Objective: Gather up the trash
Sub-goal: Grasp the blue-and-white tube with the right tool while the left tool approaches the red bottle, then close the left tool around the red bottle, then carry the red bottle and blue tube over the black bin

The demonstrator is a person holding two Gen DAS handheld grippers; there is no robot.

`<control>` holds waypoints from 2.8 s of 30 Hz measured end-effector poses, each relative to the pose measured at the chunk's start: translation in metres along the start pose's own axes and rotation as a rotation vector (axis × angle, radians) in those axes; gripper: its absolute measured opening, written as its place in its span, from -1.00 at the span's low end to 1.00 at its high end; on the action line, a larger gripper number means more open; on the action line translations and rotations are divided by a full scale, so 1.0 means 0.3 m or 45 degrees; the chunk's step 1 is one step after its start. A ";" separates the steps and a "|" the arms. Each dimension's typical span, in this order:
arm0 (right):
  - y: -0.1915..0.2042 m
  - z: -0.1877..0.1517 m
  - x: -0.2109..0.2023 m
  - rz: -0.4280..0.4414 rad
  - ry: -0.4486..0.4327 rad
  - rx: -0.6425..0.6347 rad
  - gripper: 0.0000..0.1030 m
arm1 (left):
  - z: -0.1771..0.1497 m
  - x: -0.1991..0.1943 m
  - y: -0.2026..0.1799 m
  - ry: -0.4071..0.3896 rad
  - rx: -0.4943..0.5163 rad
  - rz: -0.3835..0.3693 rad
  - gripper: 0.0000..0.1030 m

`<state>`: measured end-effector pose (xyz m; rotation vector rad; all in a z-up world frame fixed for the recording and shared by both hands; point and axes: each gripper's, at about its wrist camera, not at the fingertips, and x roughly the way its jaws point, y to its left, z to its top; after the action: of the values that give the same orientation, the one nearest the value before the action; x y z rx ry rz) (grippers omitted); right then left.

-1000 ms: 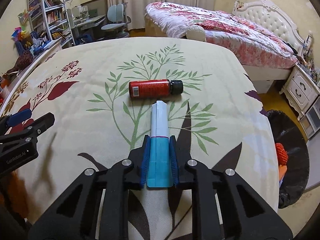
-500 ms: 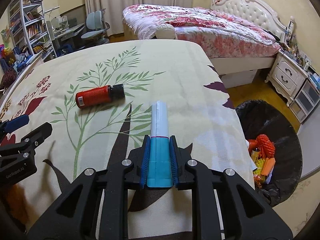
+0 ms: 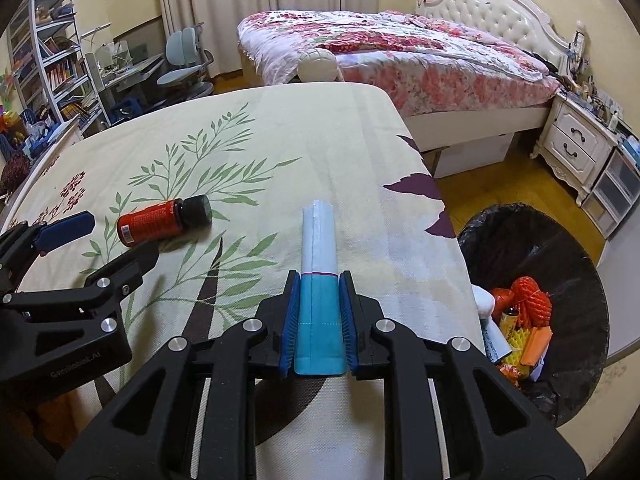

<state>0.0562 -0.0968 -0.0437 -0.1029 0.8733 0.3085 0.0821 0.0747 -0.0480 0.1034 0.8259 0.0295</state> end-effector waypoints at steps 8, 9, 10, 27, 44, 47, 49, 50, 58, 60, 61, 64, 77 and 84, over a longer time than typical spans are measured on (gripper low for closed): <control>-0.006 0.004 0.003 0.010 0.000 0.003 -0.61 | 0.044 0.045 -0.023 0.012 0.030 -0.051 0.57; -0.006 0.004 0.003 0.009 0.000 0.003 -0.61 | 0.043 0.048 -0.024 0.017 0.031 -0.060 0.46; -0.006 0.004 0.003 0.009 0.000 0.003 -0.61 | 0.039 0.049 -0.026 0.025 0.035 -0.072 0.35; 0.023 -0.032 -0.022 0.019 -0.007 -0.002 -0.61 | -0.050 -0.018 0.046 0.048 -0.074 -0.071 0.10; 0.075 -0.085 -0.083 0.033 -0.034 -0.015 -0.62 | -0.125 -0.106 0.102 0.005 -0.153 0.019 0.10; 0.075 -0.086 -0.101 0.031 -0.048 -0.014 -0.62 | -0.124 -0.116 0.101 -0.003 -0.166 0.017 0.10; 0.073 -0.084 -0.113 0.031 -0.058 -0.011 -0.62 | -0.124 -0.125 0.096 -0.011 -0.172 0.014 0.10; 0.069 -0.084 -0.121 0.030 -0.066 -0.009 -0.62 | -0.123 -0.130 0.089 -0.015 -0.173 0.011 0.10; 0.030 -0.087 -0.183 0.011 -0.115 0.015 -0.62 | -0.101 -0.165 0.033 -0.068 -0.158 -0.022 0.10; 0.013 -0.088 -0.202 -0.002 -0.131 0.026 -0.62 | -0.093 -0.173 0.016 -0.079 -0.154 -0.034 0.10; 0.008 -0.086 -0.208 -0.008 -0.137 0.030 -0.62 | -0.087 -0.177 0.004 -0.087 -0.148 -0.043 0.10; -0.036 -0.084 -0.241 -0.045 -0.166 0.054 -0.62 | -0.076 -0.188 -0.031 -0.109 -0.136 -0.062 0.10; -0.361 -0.075 -0.300 -0.269 -0.242 0.249 -0.62 | 0.054 -0.173 -0.289 -0.202 -0.018 -0.203 0.10; -0.491 -0.079 -0.265 -0.359 -0.259 0.299 -0.62 | 0.118 -0.114 -0.459 -0.220 0.027 -0.282 0.10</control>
<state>0.0362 -0.2596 -0.0033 0.0237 0.6771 -0.0478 0.0831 -0.0673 -0.0133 0.0337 0.6609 -0.1942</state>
